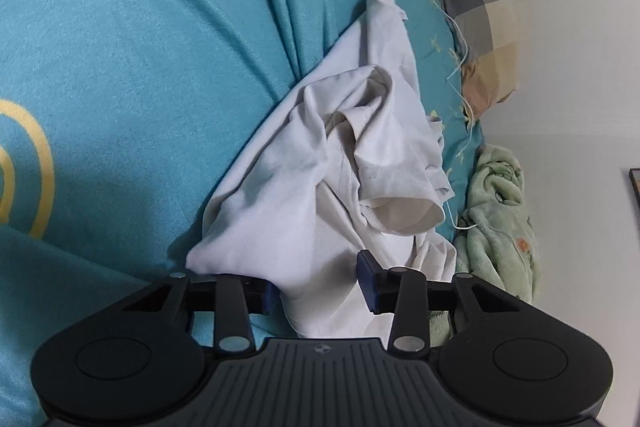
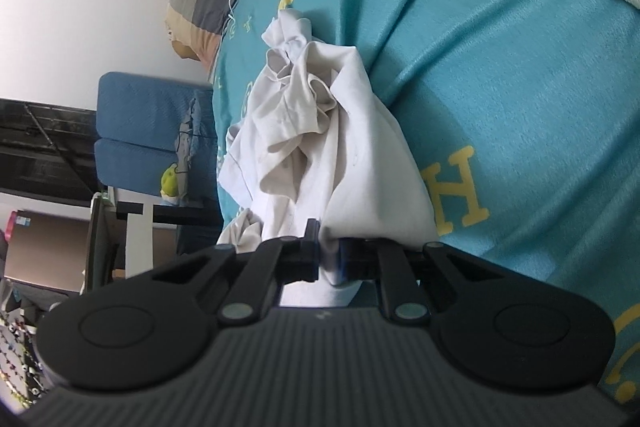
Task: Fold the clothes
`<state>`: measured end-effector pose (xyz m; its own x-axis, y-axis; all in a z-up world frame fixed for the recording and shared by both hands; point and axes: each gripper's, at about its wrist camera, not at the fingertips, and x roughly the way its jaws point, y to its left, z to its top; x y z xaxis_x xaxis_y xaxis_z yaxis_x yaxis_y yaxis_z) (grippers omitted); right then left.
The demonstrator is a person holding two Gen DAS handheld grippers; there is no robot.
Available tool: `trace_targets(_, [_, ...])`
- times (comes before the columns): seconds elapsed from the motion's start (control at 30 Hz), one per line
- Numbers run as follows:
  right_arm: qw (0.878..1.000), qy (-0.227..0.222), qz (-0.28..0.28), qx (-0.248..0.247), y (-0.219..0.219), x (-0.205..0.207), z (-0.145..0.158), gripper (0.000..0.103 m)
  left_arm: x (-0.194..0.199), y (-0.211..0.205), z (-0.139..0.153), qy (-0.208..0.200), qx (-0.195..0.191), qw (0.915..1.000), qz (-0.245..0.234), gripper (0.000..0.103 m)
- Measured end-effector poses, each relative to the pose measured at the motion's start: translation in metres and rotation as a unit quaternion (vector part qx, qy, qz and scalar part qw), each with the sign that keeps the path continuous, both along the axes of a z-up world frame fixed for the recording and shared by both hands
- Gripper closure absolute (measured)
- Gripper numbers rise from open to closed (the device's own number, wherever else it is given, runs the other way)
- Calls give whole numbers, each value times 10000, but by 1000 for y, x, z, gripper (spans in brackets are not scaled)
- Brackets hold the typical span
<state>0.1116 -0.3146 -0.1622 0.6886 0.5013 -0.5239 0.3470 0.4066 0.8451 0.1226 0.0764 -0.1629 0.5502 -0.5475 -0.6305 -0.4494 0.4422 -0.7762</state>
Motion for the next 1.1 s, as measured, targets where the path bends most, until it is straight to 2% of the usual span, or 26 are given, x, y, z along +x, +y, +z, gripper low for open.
trace_targets(0.1, [10000, -39, 10, 64, -2, -4, 1, 91, 3, -2, -4, 88, -63, 9999, 85, 64])
trace_targets(0.23, [9998, -137, 59, 90, -3, -4, 4, 92, -1, -9, -4, 190, 175, 9992, 315, 63])
trace_targets(0.4, [9996, -216, 101, 141, -4, -4, 6, 93, -8, -16, -7, 235, 97, 9976, 641, 61])
trace_targets(0.5, [9993, -282, 159, 209, -6, -3, 7, 94, -9, -24, -2, 343, 323, 9966, 669, 60])
trace_targets(0.6, [9986, -374, 176, 334, -11, -5, 9, 94, -12, -23, 14, 159, 443, 9968, 644, 73])
trace_targets(0.67, [9983, -435, 225, 326, -11, -5, 12, 94, -15, -21, 26, 13, 511, 9967, 624, 86])
trace_targets(0.83, [9969, -635, 420, 177, -9, -1, 21, 95, -20, -18, 56, -351, 683, 9954, 574, 91])
trace_targets(0.93, [9960, -706, 442, 335, -16, -3, 28, 95, -23, -16, 74, -570, 785, 9938, 544, 92])
trace_targets(1.0, [9941, -838, 467, 504, -22, -10, 44, 95, -37, -11, 101, -777, 821, 9922, 517, 92])
trace_targets(1.1, [9894, -1287, 601, 296, -21, -34, 79, 95, -63, -9, 139, -1122, 882, 9889, 416, 92])
